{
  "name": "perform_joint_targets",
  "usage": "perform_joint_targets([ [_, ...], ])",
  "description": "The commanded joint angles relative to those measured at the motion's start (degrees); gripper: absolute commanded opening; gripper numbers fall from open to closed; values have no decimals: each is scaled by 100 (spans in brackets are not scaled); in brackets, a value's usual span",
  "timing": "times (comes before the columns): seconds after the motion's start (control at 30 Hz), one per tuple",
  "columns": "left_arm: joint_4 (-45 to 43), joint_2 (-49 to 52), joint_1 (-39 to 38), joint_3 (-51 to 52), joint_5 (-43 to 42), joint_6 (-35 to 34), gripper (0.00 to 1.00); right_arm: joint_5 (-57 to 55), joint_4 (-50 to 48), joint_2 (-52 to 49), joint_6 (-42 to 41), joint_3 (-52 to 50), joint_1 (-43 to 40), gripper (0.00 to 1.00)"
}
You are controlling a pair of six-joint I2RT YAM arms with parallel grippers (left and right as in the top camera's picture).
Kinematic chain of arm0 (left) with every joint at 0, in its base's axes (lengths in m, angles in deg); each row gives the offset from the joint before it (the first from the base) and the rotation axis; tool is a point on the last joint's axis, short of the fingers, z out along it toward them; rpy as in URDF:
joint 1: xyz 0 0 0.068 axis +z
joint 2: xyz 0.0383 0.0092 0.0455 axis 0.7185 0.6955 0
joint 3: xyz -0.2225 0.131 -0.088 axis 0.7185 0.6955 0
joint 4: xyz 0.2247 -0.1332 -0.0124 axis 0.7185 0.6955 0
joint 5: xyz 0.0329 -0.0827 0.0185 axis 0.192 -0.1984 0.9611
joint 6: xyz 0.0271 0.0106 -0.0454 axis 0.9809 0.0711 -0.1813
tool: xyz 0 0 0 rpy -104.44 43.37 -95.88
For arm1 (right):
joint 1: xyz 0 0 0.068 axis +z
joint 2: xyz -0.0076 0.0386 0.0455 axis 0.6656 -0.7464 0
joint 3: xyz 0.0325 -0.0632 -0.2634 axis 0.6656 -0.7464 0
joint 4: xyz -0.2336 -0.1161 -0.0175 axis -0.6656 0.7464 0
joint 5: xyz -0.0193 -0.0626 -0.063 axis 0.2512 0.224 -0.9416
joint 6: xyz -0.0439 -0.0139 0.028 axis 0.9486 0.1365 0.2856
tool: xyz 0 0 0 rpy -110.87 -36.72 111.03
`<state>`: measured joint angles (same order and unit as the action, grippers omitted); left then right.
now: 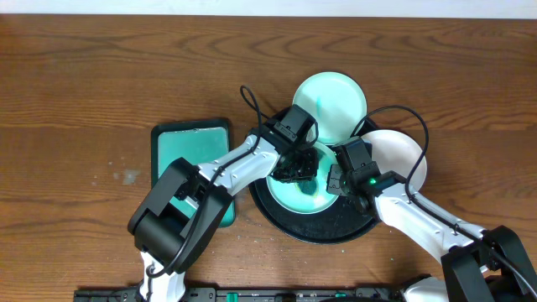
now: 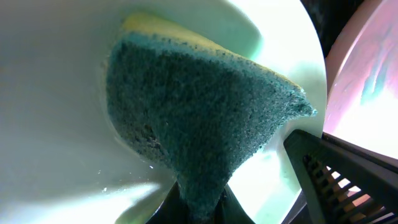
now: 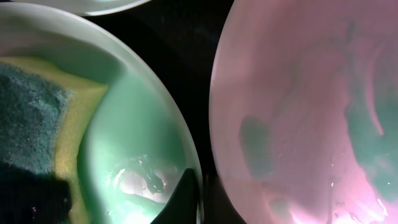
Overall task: Clean dirty plates on tray and stack at the side
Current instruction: 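Scrub the lower green plate with the sponge in the left gripper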
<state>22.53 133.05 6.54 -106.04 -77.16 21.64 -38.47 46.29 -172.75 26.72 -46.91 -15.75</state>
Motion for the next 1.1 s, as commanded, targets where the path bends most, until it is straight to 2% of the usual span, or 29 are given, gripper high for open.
perform_joint_targets([
  [0.0,490,321,-118,52,-251,-42,8,-225,57,-72,-4,-42,-4,1],
  [0.13,1773,236,155,-195,1200,-280,8,-225,61,-72,37,-42,-4,1],
  [0.2,2514,96,365,-367,2400,-278,8,-225,50,-72,37,-42,-4,1],
  [0.27,2712,17,448,-396,3053,-275,7,-225,42,-72,35,-42,-4,1],
  [0.37,2614,28,479,-391,3265,-208,8,-225,26,-72,35,-42,-4,1],
  [0.5,2087,83,415,-341,2704,-120,8,-225,26,-72,35,-42,-4,1],
  [0.7,776,354,267,-330,-9,-81,8,-225,33,-72,35,-42,-4,1],
  [0.8,295,424,125,-330,-1029,-79,8,-225,35,-72,35,-42,-4,1],
  [0.93,186,431,-87,-330,-1233,-74,12,-225,48,-72,35,-42,-4,1],
  [1.07,284,431,-111,-319,-1209,-79,10,-225,57,-72,37,-42,-4,1],
])
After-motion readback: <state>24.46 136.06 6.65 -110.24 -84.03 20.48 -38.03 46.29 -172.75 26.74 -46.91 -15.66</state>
